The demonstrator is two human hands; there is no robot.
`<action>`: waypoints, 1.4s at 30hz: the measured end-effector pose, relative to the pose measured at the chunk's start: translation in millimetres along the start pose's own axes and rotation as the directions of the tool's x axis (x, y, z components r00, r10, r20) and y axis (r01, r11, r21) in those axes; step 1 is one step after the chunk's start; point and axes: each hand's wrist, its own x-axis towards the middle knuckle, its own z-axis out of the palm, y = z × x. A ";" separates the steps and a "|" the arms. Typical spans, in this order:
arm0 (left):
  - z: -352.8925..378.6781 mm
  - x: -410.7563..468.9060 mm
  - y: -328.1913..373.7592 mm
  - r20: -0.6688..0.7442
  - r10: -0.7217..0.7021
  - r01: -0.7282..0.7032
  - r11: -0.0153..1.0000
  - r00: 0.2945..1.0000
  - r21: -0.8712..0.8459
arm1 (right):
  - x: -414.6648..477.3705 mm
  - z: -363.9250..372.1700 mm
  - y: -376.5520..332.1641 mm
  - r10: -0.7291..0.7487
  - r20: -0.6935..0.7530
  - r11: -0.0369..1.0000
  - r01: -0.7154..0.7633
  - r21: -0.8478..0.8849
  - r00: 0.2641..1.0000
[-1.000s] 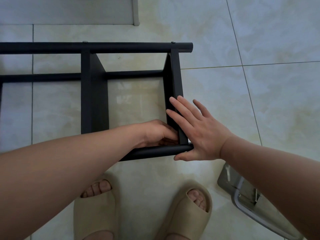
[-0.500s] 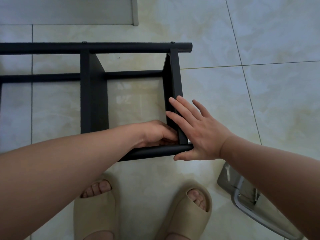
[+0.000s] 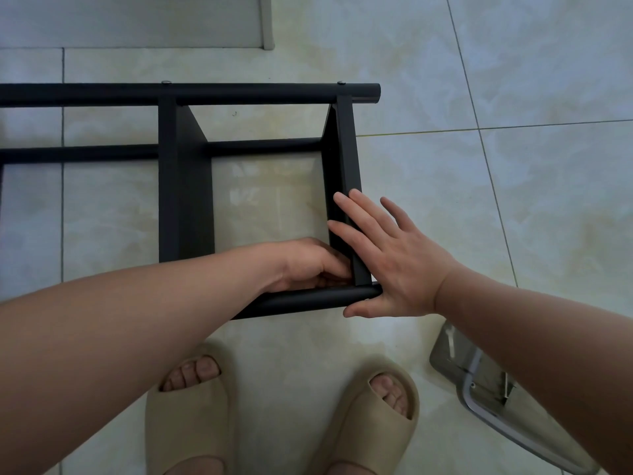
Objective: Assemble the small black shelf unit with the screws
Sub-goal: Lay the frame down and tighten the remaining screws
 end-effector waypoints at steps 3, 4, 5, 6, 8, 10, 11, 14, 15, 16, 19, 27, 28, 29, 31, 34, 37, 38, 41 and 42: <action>-1.4 -1.8 -1.2 0.025 -0.004 0.005 1.000 1.000 -0.016 | 0.0 -0.3 0.3 -0.003 0.005 1.000 0.003 -0.004 1.000; -1.3 -1.9 -1.3 0.027 -0.005 0.005 1.000 1.000 -0.016 | 0.1 -0.5 0.3 -0.003 0.008 1.000 0.003 -0.004 1.000; -1.0 -2.0 -1.3 0.026 -0.004 0.004 1.000 1.000 -0.015 | 0.2 -0.7 0.2 -0.002 0.011 1.000 0.003 -0.003 1.000; -0.5 -1.6 -1.4 0.021 0.000 0.000 1.000 1.000 -0.008 | 0.2 -0.9 0.1 -0.002 0.012 1.000 0.002 -0.002 1.000; 0.8 -0.1 -1.7 -0.006 0.006 -0.005 1.000 1.000 0.014 | 0.4 -1.7 -0.2 0.000 0.011 1.000 0.000 0.000 1.000; 1.3 1.4 -2.0 -0.026 0.008 -0.008 0.999 1.000 0.032 | 0.2 -2.0 -0.5 0.004 0.011 1.000 -0.004 -0.004 1.000; 1.2 1.8 -2.2 -0.028 0.008 -0.007 0.999 1.000 0.037 | -0.1 -2.1 -0.7 0.008 0.012 1.000 -0.008 -0.008 1.000; -0.5 2.7 -3.7 -0.006 0.003 -0.003 0.999 1.000 0.033 | -0.6 -1.6 -1.4 0.024 0.006 1.000 -0.024 -0.017 1.000; -0.7 2.2 -3.8 0.004 0.001 -0.001 1.000 1.000 0.031 | -0.7 -1.5 -1.5 0.027 0.003 0.999 -0.026 -0.020 1.000; -0.7 1.9 -3.9 0.012 0.000 -0.001 1.000 1.000 0.030 | -0.7 -1.3 -1.5 0.028 0.000 0.999 -0.028 -0.025 1.000; -0.9 2.2 -4.0 0.017 -0.009 0.008 1.000 1.000 0.025 | -0.8 -1.0 -1.2 0.026 -0.004 0.999 -0.026 -0.039 1.000; -5.4 2.5 -4.8 0.061 0.009 -0.007 1.000 0.998 -0.028 | -0.8 -1.7 -1.0 0.018 0.012 0.999 -0.018 -0.028 1.000; -5.9 2.3 -5.1 0.074 0.011 -0.008 0.999 0.997 -0.035 | -0.8 -1.9 -0.9 0.017 0.016 0.999 -0.017 -0.027 1.000; -5.7 1.5 -5.1 0.084 0.012 -0.009 0.999 0.996 -0.040 | -0.8 -2.1 -0.7 0.017 0.020 1.000 -0.016 -0.027 1.000; -4.1 -0.3 -3.7 0.075 0.014 -0.010 0.999 0.997 -0.051 | -0.6 -2.4 -0.6 0.016 0.026 1.000 -0.015 -0.024 1.000; -0.6 0.3 -2.3 0.040 0.022 -0.021 0.999 0.999 -0.029 | -0.6 -2.8 -0.6 0.016 0.028 1.000 -0.016 -0.014 0.999; 0.8 1.3 -0.8 0.021 0.021 -0.021 1.000 1.000 0.018 | -0.6 -2.9 -0.9 0.016 0.028 1.000 -0.016 -0.007 0.999; 0.3 1.9 -0.9 0.021 0.019 -0.019 1.000 1.000 0.012 | -0.5 -3.1 -0.8 0.018 0.031 1.000 -0.017 -0.005 0.999; -1.4 3.0 -2.3 0.023 0.021 -0.020 1.000 1.000 -0.007 | -0.3 -3.3 -0.7 0.021 0.039 1.000 -0.020 -0.005 0.999; -1.5 3.2 -2.5 0.025 0.023 -0.023 1.000 0.999 -0.009 | -0.3 -3.2 -0.7 0.021 0.039 1.000 -0.021 -0.002 0.999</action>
